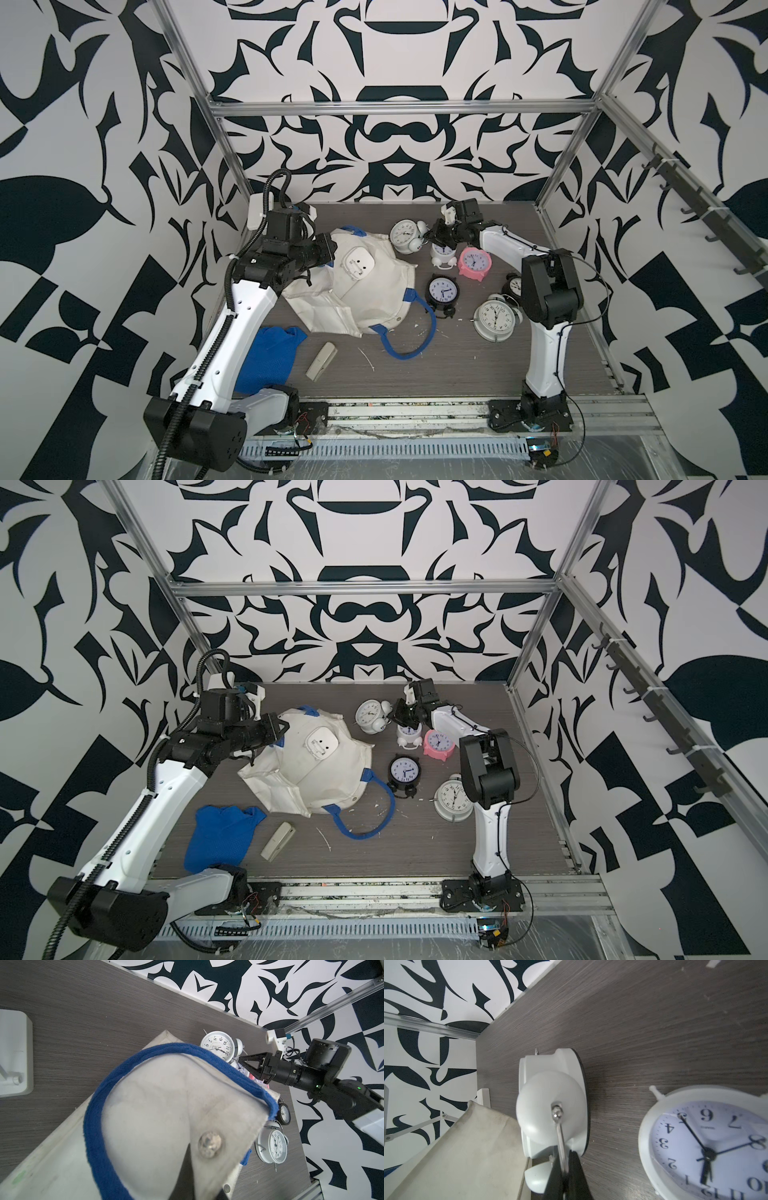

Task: Take the alarm clock out of the canvas bag
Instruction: Place the alarm at the center of the board.

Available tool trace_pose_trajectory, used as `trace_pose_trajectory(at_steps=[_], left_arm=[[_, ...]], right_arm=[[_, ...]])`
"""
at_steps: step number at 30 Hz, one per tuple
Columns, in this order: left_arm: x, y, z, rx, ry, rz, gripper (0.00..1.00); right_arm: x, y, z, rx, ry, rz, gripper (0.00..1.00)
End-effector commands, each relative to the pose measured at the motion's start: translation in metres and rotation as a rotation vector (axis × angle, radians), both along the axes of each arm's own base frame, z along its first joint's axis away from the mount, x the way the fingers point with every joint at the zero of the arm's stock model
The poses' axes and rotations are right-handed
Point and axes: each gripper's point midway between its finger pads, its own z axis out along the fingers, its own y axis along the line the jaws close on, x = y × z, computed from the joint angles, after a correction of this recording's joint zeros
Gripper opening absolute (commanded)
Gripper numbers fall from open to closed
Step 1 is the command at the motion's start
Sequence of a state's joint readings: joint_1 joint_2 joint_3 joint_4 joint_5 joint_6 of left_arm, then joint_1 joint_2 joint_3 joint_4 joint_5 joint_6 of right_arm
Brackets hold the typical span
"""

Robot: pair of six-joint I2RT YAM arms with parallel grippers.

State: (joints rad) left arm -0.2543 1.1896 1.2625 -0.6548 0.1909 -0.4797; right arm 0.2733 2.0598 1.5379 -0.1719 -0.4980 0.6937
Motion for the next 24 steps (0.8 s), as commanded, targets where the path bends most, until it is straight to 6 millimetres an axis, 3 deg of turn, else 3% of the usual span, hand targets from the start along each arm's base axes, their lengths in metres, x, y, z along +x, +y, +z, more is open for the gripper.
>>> trace_pose_trajectory(at_steps=[1,24], left_arm=[[0.001,-0.004,0.014,-0.042,-0.047,-0.011,0.0],[0.0,-0.006,0.008,-0.056,-0.026,-0.013,0.0]], right_arm=[[0.009,0.01,0.05,0.104,-0.139,0.013,0.0],[-0.013,0.005,0.014,0.152,-0.074,-0.026,0.05]])
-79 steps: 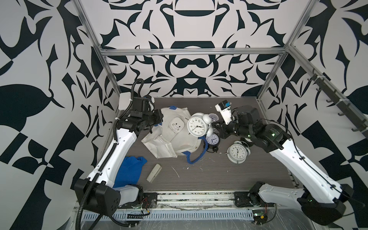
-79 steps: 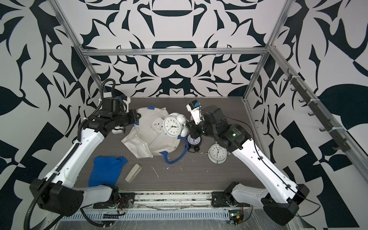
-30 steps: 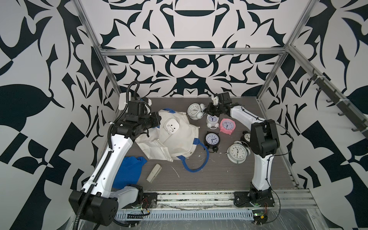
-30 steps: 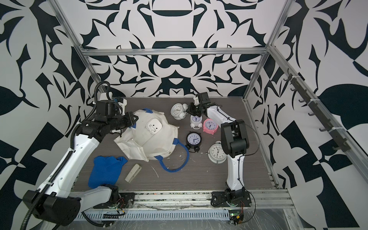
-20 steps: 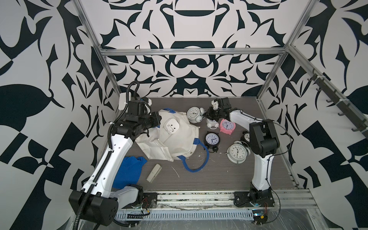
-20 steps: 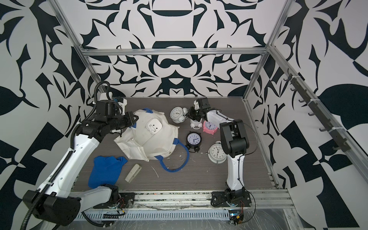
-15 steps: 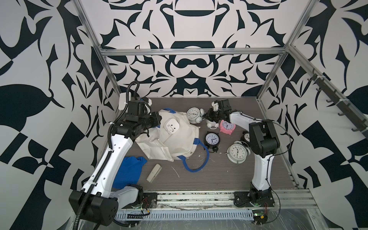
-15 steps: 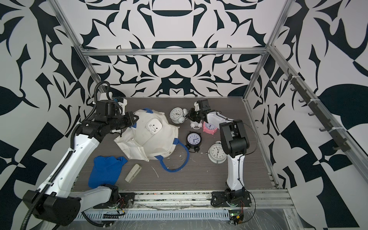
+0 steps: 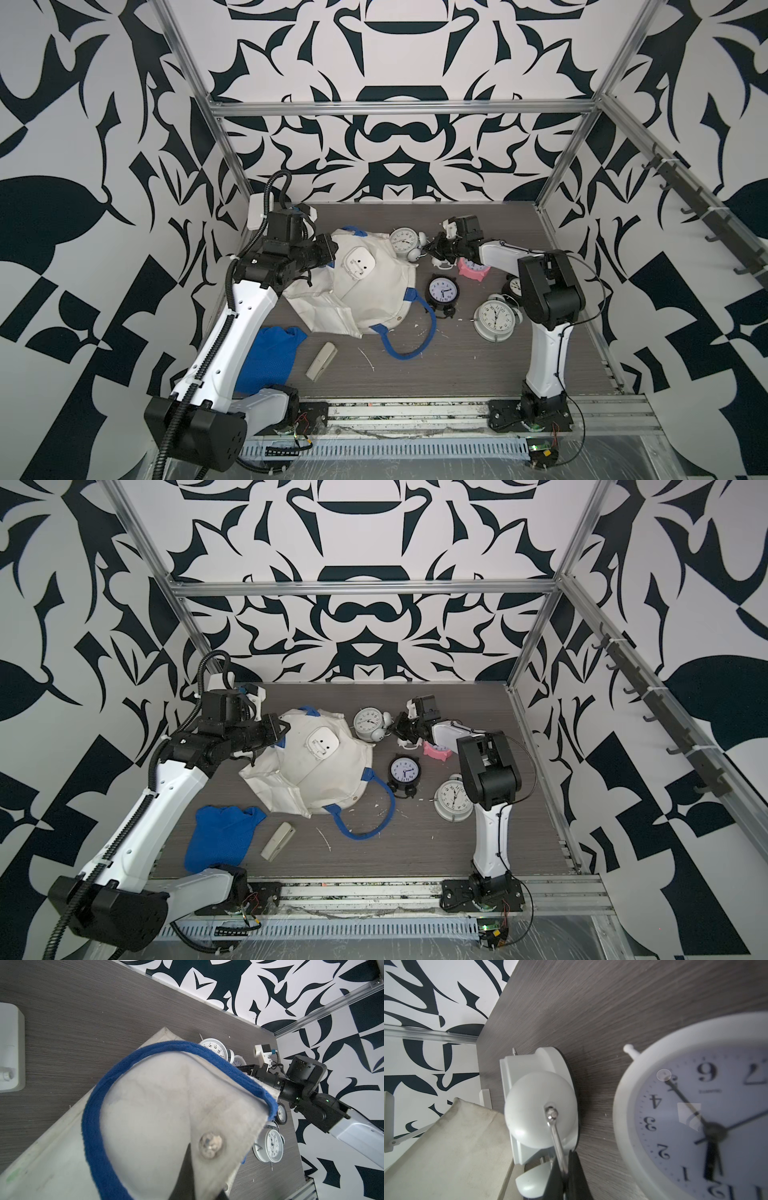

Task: Take the alarm clock out of the canvas bag
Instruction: Place the alarm at the center of the board.

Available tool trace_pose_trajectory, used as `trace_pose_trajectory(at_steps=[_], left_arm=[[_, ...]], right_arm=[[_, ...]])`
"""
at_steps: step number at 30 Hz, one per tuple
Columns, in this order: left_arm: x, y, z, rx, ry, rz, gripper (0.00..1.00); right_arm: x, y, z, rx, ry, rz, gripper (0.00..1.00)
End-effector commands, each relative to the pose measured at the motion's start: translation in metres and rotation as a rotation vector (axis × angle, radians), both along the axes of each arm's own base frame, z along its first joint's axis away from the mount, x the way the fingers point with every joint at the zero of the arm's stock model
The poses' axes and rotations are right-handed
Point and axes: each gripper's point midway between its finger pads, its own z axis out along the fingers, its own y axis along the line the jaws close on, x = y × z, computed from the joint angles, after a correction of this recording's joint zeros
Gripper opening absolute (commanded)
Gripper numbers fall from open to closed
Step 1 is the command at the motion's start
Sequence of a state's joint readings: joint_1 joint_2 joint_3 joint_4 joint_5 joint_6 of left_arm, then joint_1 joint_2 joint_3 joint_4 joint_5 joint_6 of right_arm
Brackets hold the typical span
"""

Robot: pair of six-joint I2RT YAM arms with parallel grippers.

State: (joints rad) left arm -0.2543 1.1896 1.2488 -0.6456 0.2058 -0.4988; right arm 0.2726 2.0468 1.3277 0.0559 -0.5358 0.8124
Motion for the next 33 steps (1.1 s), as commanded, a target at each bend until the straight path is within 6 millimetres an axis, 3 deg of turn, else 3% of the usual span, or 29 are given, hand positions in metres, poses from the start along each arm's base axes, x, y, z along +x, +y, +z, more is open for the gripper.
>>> trace_pose_trajectory(at_steps=[1,17,26,29,33], left_arm=[[0.001,-0.004,0.012,-0.035,-0.042,-0.012,0.0],[-0.001,-0.004,0.017,-0.046,-0.051,-0.015,0.0],[-0.003,-0.004,0.017,-0.046,-0.052,-0.014,0.0],[-0.003,-0.004,0.017,-0.046,-0.051,-0.014,0.0],[-0.003,-0.004,0.02,-0.044,-0.059,-0.016,0.0]], right_arm=[[0.006,0.005,0.049,0.06,-0.129,0.012,0.05],[-0.005,-0.002,0.03,0.049,-0.106,-0.015,0.18],[-0.01,-0.005,0.024,0.057,-0.1,-0.018,0.2],[-0.012,-0.006,0.03,0.054,-0.11,-0.013,0.2],[-0.018,-0.013,0.052,0.008,-0.159,-0.005,0.2]])
